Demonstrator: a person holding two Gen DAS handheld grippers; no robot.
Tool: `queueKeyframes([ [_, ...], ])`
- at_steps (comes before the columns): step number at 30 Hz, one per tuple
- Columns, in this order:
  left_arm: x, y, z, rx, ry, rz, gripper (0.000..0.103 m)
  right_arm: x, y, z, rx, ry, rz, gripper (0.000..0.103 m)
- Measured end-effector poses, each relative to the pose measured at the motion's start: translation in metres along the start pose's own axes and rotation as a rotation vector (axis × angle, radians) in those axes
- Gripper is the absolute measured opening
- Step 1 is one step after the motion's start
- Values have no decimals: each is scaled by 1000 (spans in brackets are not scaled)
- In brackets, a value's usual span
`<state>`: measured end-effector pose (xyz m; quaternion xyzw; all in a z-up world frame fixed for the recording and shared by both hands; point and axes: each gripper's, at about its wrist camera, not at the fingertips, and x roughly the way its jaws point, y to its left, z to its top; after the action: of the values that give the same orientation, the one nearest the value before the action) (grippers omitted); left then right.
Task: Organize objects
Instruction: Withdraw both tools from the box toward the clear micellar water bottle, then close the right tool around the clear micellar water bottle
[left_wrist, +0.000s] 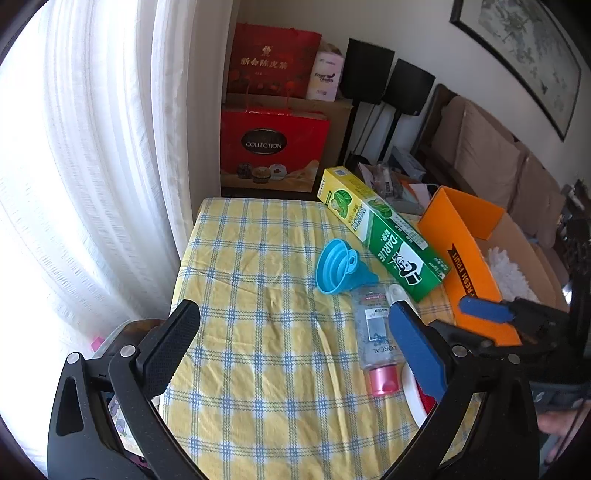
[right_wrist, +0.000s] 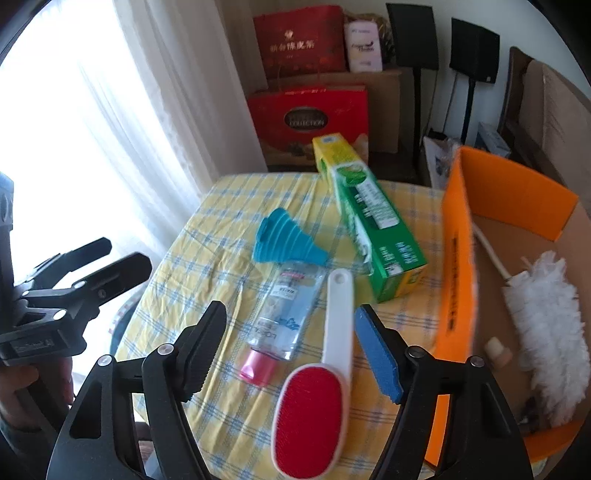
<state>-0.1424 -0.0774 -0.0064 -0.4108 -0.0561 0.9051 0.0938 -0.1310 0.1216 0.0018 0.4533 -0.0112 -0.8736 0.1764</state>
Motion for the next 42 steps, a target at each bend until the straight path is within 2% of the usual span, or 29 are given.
queueKeyframes([
  [12,35,6,24,-40,22,-41,102,45,9,2,10,59,-15,69],
  [18,53,3,25,-31,40,-48,94,62,11,0,15,75,-27,69],
  [25,71,2,22,-52,61,-80,93,78,13,-2,31,88,-36,67],
  [32,79,4,22,-63,73,-61,92,96,12,-4,27,117,-47,54],
  [37,80,6,24,-58,69,-57,92,102,17,-6,6,104,-67,51],
  [42,81,4,25,-54,65,-66,92,101,15,-8,11,94,-40,49],
])
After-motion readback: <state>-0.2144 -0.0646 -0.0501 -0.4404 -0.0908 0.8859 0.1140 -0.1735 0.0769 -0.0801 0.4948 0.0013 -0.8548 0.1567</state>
